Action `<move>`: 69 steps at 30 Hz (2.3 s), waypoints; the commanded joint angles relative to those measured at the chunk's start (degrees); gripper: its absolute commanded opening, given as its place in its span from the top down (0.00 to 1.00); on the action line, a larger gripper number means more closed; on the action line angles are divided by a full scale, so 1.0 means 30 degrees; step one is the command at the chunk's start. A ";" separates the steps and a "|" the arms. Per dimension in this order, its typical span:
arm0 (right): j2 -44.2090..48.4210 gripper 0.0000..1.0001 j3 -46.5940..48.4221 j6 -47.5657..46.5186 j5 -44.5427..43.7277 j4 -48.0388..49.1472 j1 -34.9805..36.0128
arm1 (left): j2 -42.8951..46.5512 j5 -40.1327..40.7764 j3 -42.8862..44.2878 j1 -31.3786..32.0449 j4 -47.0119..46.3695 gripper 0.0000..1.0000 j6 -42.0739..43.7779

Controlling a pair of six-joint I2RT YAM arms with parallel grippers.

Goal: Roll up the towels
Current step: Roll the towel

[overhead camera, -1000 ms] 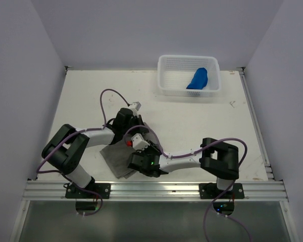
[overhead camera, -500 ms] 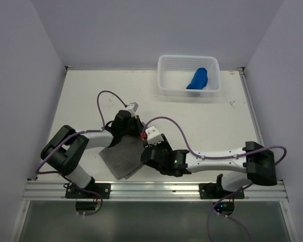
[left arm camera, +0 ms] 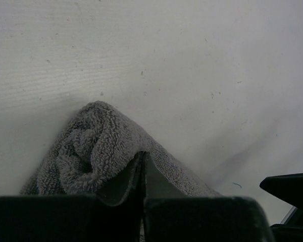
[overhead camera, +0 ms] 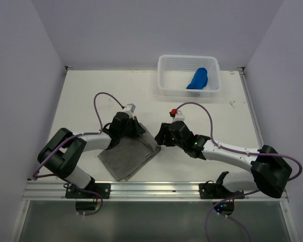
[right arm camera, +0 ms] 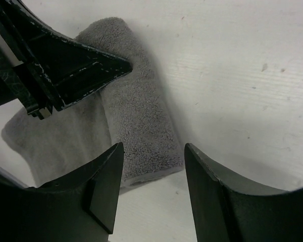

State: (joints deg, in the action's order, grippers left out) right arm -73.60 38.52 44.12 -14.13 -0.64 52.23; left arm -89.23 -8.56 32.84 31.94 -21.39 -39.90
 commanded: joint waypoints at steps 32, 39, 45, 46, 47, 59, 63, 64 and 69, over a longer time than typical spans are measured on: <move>-0.4059 0.80 -0.3203 0.3079 0.6234 0.6456 -0.0623 | 0.0916 0.1973 -0.1338 -0.0160 0.1826 1.00 -0.0031; -0.2922 1.00 -0.2968 0.1820 0.3690 0.5228 -0.0008 | 0.1149 0.1914 0.0096 -0.0189 0.3082 1.00 0.0379; -0.1248 1.00 -0.1770 -0.0671 -0.3271 0.1830 0.2715 | 0.1267 0.1770 0.2293 -0.0218 0.4431 1.00 0.0702; -0.1073 1.00 -0.1651 -0.0818 -0.3839 0.1391 0.3008 | 0.1238 0.1710 0.2905 -0.0189 0.4579 1.00 0.0731; -0.1042 1.00 -0.1534 -0.1051 -0.4338 0.1126 0.3417 | 0.1180 0.1652 0.3201 -0.0189 0.4754 1.00 0.0848; -0.2183 1.00 0.0604 -0.2077 -1.2832 -0.2245 0.7167 | 0.1676 0.0598 0.5136 -0.0189 0.5956 1.00 0.0819; -0.3380 1.00 0.1481 -0.2372 -1.5090 -0.3063 0.8603 | 0.2262 -0.0045 0.5079 -0.0130 0.5871 1.00 0.0440; -0.3734 1.00 0.1804 -0.2314 -1.5675 -0.3936 0.8897 | 0.2379 -0.0251 0.4905 -0.0130 0.5753 1.00 0.0149; -0.6517 1.00 0.4705 -0.0469 -1.8926 -0.7984 1.0947 | 0.3053 -0.1423 0.4522 -0.0043 0.5196 1.00 -0.0645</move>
State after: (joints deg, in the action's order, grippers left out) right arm -90.32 48.10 39.09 -59.42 -16.34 82.08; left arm -82.63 -9.39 45.89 31.88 -3.51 -39.94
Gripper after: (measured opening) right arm 0.059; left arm 0.005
